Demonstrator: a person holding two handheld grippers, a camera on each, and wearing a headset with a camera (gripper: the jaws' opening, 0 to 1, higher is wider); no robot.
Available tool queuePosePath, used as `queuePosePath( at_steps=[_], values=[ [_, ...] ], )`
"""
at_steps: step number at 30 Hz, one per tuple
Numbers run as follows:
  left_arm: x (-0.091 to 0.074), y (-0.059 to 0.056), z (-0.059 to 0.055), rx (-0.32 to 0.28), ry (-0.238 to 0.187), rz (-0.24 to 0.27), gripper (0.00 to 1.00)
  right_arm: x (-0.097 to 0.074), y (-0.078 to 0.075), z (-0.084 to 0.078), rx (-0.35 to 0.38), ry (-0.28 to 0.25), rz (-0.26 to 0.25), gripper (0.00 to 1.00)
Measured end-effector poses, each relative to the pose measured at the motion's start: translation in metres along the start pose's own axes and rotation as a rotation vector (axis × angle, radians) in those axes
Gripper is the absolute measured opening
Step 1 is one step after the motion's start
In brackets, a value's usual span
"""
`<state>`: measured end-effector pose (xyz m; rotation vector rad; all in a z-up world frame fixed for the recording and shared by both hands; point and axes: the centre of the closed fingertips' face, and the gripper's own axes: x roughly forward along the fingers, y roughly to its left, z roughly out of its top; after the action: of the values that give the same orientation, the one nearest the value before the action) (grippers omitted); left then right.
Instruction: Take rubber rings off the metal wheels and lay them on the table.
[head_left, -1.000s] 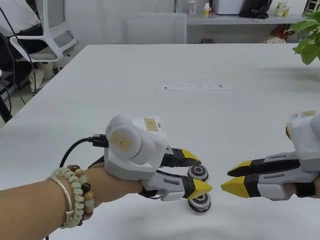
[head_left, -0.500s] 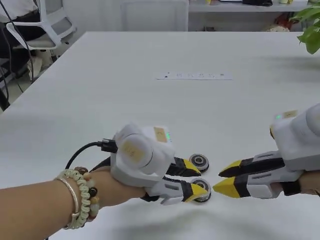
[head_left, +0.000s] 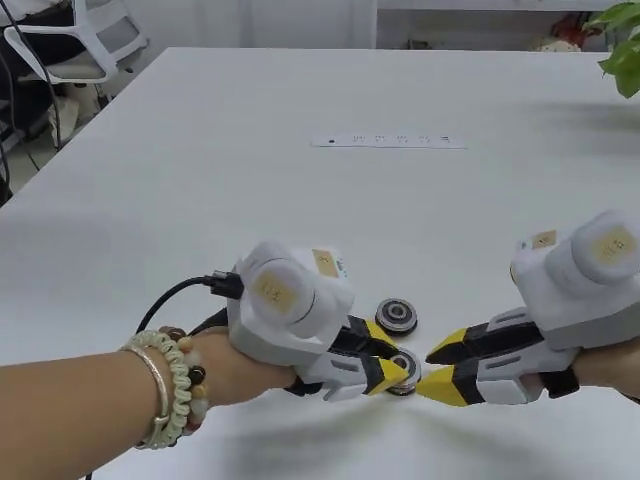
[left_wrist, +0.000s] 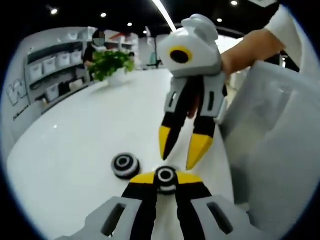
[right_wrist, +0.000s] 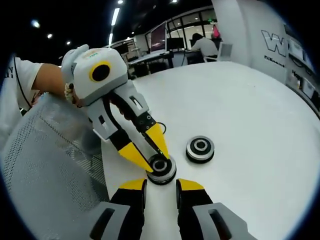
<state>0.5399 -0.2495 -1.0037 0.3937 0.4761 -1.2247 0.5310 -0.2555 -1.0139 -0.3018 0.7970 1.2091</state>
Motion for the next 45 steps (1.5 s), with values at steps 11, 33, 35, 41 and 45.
queuePosePath(
  at_steps=[11,33,35,41,45],
  values=[
    [-0.001,0.001,0.0,-0.018,-0.02,0.0,0.14,0.009,-0.002,-0.003,-0.08,0.034,-0.021,0.22],
    [-0.001,0.001,0.0,-0.028,-0.032,0.006,0.14,0.006,-0.008,-0.006,-0.02,0.018,-0.093,0.0],
    [-0.001,0.001,0.0,-0.027,-0.033,0.007,0.14,0.005,-0.01,-0.005,0.074,-0.015,-0.075,0.0],
    [-0.001,0.001,0.0,-0.02,-0.037,0.006,0.14,-0.002,-0.013,0.001,0.258,-0.095,-0.033,0.0],
    [-0.001,0.001,0.0,-0.014,-0.04,0.0,0.14,-0.003,-0.013,-0.001,0.32,-0.116,-0.016,0.0]
  ],
)
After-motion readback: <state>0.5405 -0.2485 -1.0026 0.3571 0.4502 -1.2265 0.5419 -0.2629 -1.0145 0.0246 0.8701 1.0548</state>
